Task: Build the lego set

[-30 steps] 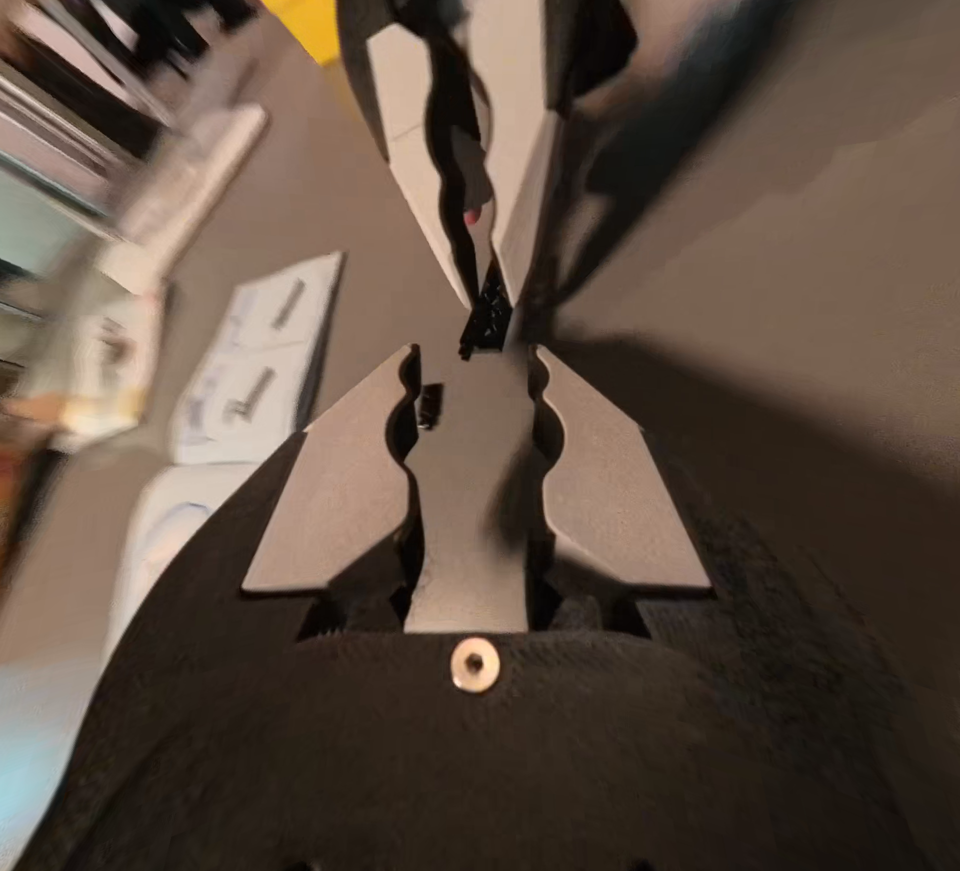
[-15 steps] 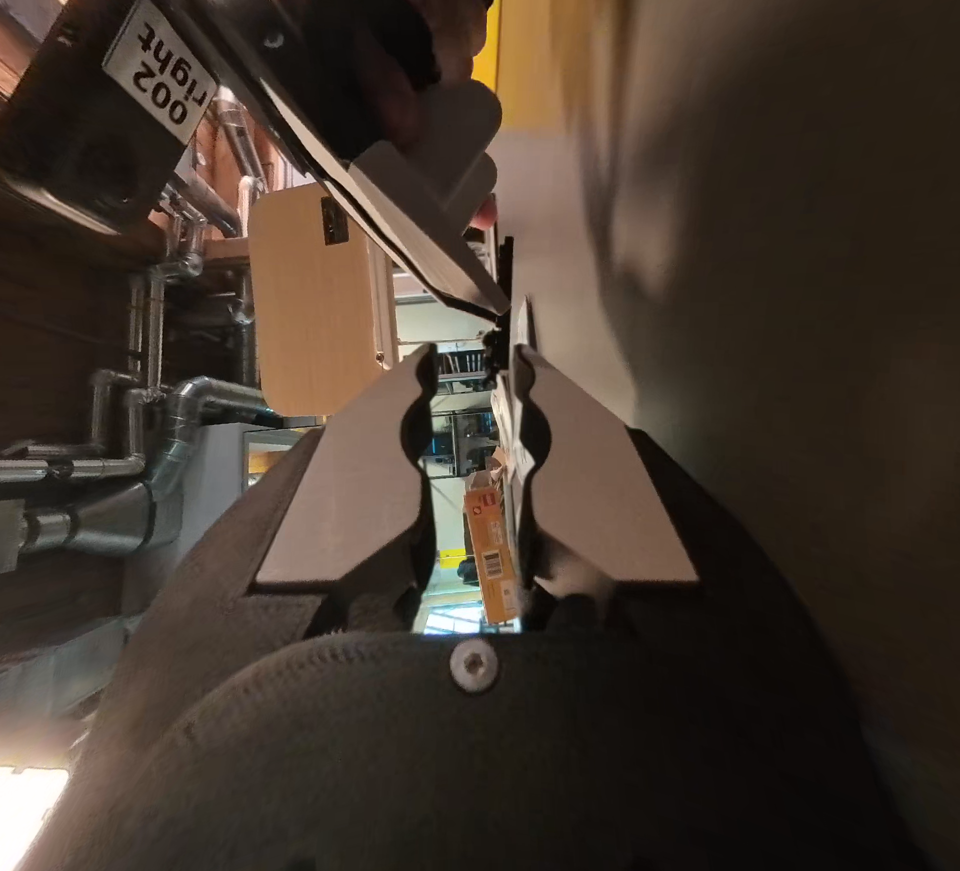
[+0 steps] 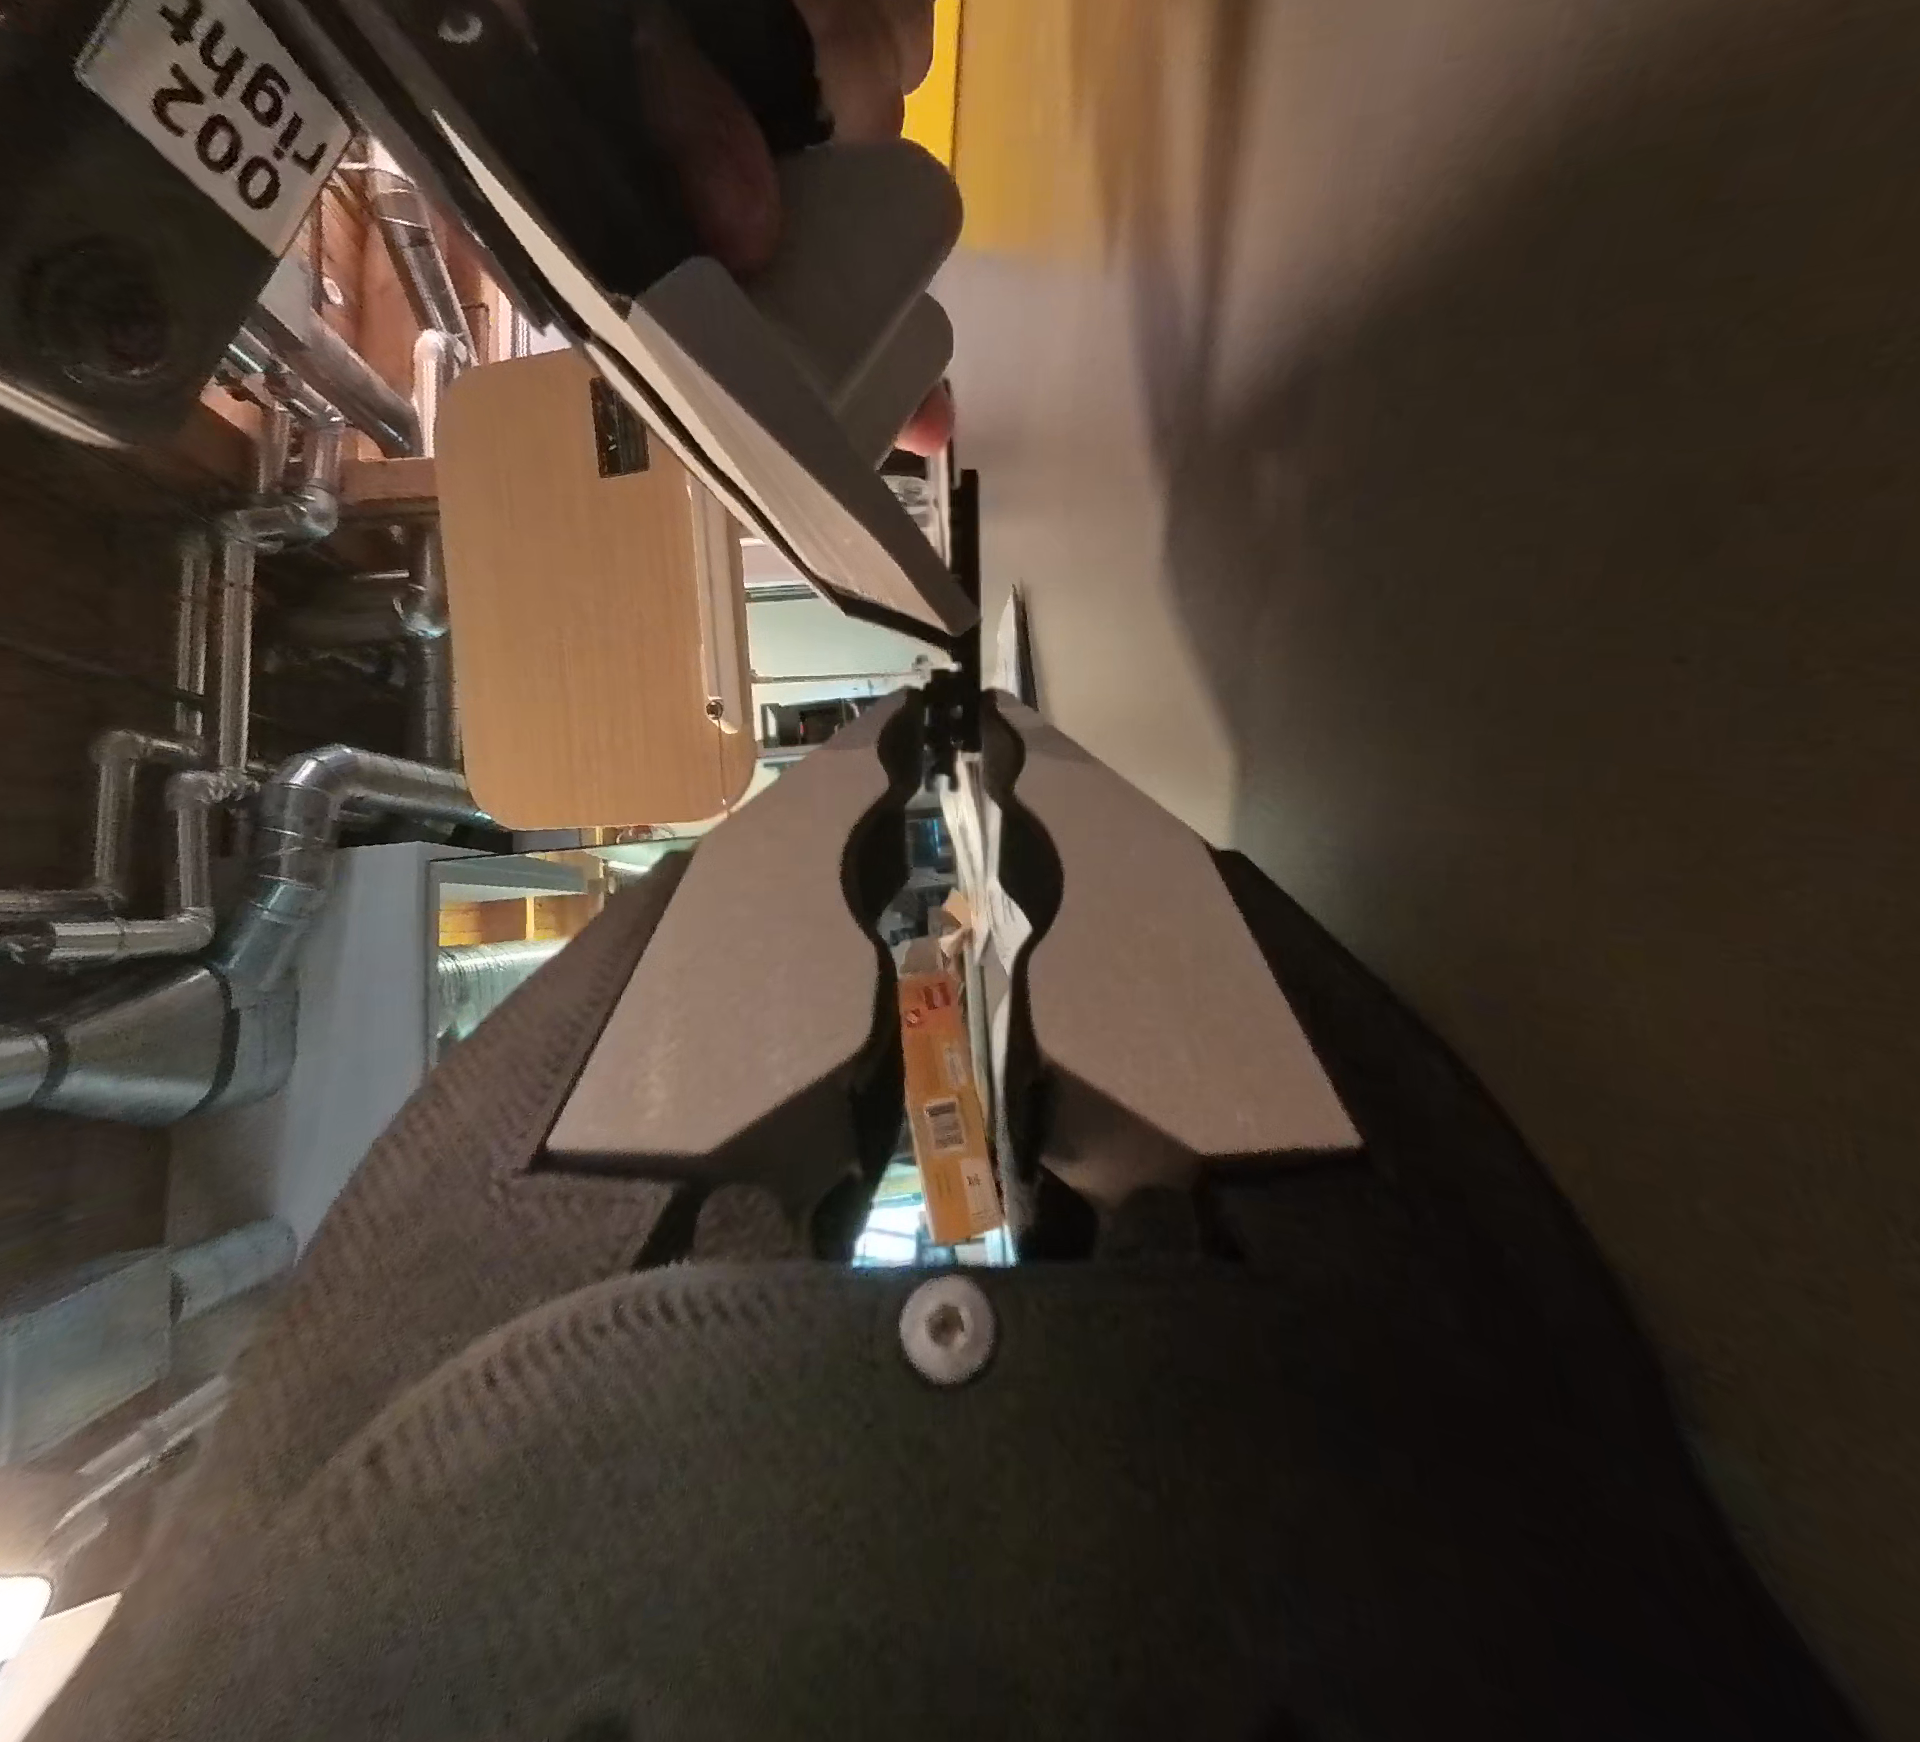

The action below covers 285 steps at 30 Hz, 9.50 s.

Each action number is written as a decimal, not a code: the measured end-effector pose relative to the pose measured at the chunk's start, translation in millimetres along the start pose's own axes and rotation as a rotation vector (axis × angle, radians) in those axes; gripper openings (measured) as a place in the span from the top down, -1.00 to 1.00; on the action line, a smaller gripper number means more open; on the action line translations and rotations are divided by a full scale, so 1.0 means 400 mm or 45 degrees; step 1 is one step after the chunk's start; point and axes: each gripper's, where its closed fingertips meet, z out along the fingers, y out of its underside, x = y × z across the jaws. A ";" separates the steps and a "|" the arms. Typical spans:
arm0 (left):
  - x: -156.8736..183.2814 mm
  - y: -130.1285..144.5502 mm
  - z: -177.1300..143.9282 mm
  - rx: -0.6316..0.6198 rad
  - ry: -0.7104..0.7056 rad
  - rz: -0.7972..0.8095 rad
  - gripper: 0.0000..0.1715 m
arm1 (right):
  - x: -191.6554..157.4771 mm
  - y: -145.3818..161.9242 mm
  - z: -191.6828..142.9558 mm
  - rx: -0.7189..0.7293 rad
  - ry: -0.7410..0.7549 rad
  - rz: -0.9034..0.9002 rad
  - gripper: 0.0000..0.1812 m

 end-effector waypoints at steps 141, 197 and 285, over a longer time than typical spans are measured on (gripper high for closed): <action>0.006 0.038 -0.056 0.039 0.852 -1.577 0.94 | 0.056 0.002 0.038 -0.029 0.772 -1.443 0.98; 0.049 0.055 0.005 -0.246 0.304 -0.449 0.71 | 0.059 0.007 0.037 -0.042 0.759 -1.350 0.98; 0.005 -0.046 -0.073 0.326 1.050 -1.725 0.77 | -0.044 -0.037 0.007 0.147 0.649 -1.608 0.98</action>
